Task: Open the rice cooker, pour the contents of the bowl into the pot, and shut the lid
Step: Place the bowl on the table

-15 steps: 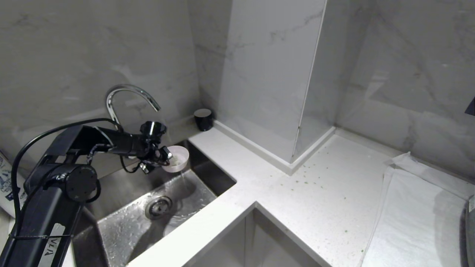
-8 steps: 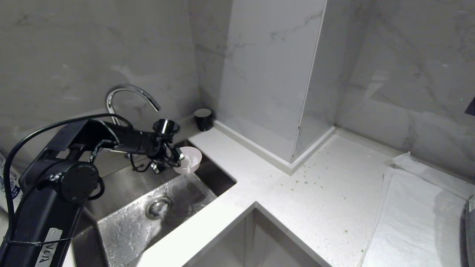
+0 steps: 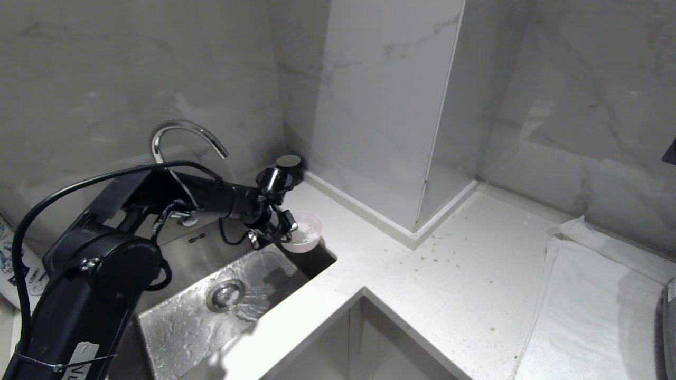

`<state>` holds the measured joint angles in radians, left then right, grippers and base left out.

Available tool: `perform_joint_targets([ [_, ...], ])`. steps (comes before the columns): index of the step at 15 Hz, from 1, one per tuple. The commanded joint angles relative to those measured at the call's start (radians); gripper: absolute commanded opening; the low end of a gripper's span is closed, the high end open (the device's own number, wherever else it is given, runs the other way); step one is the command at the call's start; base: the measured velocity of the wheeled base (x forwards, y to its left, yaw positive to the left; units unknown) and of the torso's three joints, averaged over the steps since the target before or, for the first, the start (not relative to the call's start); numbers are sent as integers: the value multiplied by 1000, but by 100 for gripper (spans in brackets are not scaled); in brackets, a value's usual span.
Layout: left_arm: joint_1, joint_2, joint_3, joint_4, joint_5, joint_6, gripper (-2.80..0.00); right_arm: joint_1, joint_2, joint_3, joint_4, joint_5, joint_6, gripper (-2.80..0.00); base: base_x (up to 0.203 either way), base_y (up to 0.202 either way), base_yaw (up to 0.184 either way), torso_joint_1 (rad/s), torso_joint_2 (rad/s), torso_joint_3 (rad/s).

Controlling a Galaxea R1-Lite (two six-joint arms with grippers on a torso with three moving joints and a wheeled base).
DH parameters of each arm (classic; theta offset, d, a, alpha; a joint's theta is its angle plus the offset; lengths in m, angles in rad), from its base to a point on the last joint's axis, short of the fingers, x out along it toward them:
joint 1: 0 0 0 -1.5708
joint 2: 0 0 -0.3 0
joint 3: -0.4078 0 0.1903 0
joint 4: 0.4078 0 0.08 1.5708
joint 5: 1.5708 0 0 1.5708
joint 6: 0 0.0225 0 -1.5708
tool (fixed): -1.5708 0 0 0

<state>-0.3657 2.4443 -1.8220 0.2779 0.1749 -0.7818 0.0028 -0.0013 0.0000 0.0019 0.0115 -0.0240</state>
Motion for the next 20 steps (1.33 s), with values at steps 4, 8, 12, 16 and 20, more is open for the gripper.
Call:
perform_joint_targets([
  [4,-109,12,-13,3,1,-6,-280,0,1,2,1,1,-1,-280,0,0,0,0,0,0],
  [8,-174,40,-47,11,1,-18,-280,0,1,2,0,1,-1,-280,0,0,0,0,0,0],
  [12,-223,100,-120,75,3,-57,-280,0,1,2,1,1,-1,-280,0,0,0,0,0,0],
  [16,-253,111,-125,72,3,-60,-280,0,1,2,0,1,-1,-280,0,0,0,0,0,0],
  [20,-261,133,-125,72,8,-71,-280,0,1,2,0,1,-1,-280,0,0,0,0,0,0],
])
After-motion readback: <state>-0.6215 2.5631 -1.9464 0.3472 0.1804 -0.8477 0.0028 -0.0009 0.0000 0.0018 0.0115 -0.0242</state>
